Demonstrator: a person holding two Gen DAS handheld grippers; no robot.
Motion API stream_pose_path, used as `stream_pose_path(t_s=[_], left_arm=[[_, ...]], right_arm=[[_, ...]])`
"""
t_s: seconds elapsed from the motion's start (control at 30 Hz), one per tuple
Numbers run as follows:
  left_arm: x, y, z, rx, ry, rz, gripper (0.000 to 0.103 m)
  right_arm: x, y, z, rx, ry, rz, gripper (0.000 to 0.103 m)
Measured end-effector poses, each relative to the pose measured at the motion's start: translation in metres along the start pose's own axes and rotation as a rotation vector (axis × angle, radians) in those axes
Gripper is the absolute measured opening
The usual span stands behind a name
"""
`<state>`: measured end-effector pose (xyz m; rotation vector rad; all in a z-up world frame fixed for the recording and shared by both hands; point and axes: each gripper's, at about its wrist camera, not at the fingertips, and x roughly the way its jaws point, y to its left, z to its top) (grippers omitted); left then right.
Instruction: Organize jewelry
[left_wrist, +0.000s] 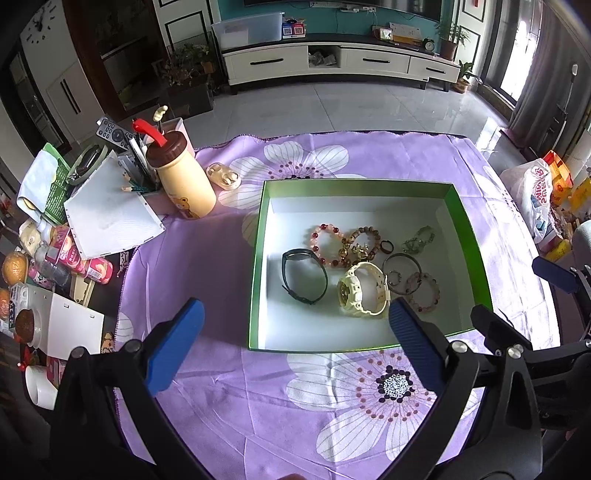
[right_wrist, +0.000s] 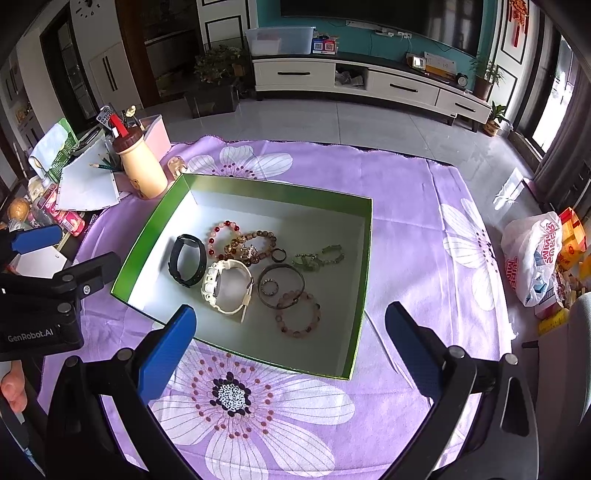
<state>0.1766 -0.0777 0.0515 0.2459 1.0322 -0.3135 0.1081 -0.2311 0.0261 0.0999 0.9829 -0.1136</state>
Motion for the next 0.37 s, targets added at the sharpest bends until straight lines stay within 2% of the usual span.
stream_pose_path(t_s=[0.37], left_arm=[[0.0007, -0.0002, 0.0007, -0.005, 0.009, 0.006, 0.101]], right_arm=[[-0.0032, 0.0002, -0.0013, 0.001, 0.002, -0.004, 0.102]])
